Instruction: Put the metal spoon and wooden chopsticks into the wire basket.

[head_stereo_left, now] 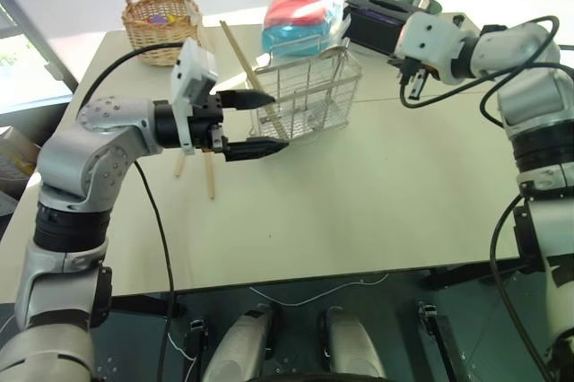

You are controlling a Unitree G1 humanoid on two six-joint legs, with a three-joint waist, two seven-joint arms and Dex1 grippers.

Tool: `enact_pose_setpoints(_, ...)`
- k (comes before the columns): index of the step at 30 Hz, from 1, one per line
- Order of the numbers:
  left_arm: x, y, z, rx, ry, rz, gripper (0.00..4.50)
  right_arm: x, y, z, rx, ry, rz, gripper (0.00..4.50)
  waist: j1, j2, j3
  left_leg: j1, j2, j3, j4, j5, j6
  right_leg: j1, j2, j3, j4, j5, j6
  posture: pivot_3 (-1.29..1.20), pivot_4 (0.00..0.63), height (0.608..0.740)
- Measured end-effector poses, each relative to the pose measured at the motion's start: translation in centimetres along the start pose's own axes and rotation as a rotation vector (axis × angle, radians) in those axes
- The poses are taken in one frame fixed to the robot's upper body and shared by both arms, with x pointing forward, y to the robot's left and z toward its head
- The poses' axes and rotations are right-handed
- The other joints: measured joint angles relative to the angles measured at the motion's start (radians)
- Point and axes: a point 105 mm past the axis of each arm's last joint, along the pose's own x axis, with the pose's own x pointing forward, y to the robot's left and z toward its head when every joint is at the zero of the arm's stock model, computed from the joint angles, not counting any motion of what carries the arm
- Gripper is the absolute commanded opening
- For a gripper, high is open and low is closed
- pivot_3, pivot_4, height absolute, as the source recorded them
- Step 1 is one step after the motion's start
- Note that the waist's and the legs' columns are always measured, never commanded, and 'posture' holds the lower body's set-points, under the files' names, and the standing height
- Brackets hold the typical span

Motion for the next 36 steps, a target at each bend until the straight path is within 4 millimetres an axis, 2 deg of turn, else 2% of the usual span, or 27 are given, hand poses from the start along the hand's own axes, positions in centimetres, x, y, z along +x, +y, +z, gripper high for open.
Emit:
enact_pose_setpoints(7, 0.0, 0.1, 0.0, -0.003, 0.000, 0.002, 4.50, 0.0, 0.1, -0.1, 0.005, 0.003, 0.013, 0.05, 0.000, 0.000, 0.000, 0.000, 0.000, 0.000, 0.000, 0.000, 0.000, 0.000, 0.000, 0.000, 0.000, 0.000, 0.000, 0.00, 0.150, 0.725)
enact_pose_setpoints(8, 0.0, 0.1, -0.1, -0.005, 0.000, 0.003, 4.50, 0.0, 0.1, -0.1, 0.006, 0.003, 0.013, 0.66, 0.000, 0.000, 0.000, 0.000, 0.000, 0.000, 0.000, 0.000, 0.000, 0.000, 0.000, 0.000, 0.000, 0.000, 0.000, 0.00, 0.150, 0.725)
enact_pose_setpoints(10, 0.0, 0.1, -0.1, -0.005, 0.000, 0.003, 4.50, 0.0, 0.1, 0.0, 0.006, 0.002, 0.013, 1.30, 0.000, 0.000, 0.000, 0.000, 0.000, 0.000, 0.000, 0.000, 0.000, 0.000, 0.000, 0.000, 0.000, 0.000, 0.000, 0.00, 0.150, 0.725)
enact_pose_setpoints(15, -0.1, 0.1, -0.1, -0.004, -0.001, 0.002, 4.50, 0.0, 0.1, 0.0, 0.001, 0.000, 0.009, 3.77, 0.000, 0.000, 0.000, 0.000, 0.000, 0.000, 0.000, 0.000, 0.000, 0.000, 0.000, 0.000, 0.000, 0.000, 0.000, 0.00, 0.150, 0.725)
enact_pose_setpoints(23, -0.1, 0.2, 0.0, -0.004, -0.002, 0.004, 4.50, -0.1, -0.5, 0.2, 0.000, -0.011, -0.041, 3.77, 0.000, 0.000, 0.000, 0.000, 0.000, 0.000, 0.000, 0.000, 0.000, 0.000, 0.000, 0.000, 0.001, 0.000, 0.000, 0.00, 0.150, 0.725)
enact_pose_setpoints(29, 0.0, 0.3, 0.1, 0.002, -0.005, 0.004, 4.50, -0.2, -1.5, 1.1, 0.000, -0.036, -0.087, 3.77, 0.000, 0.000, 0.000, 0.000, 0.000, 0.000, 0.000, 0.000, 0.000, 0.000, 0.000, 0.000, 0.001, 0.000, 0.000, 0.00, 0.150, 0.725)
enact_pose_setpoints(36, 0.1, 0.4, 0.3, 0.004, -0.013, 0.005, 4.50, -0.2, -1.6, 0.7, 0.027, -0.028, -0.100, 3.77, -0.001, 0.000, 0.000, 0.000, 0.000, 0.000, 0.001, 0.000, 0.000, 0.000, 0.000, 0.000, 0.001, 0.000, 0.000, 0.00, 0.150, 0.725)
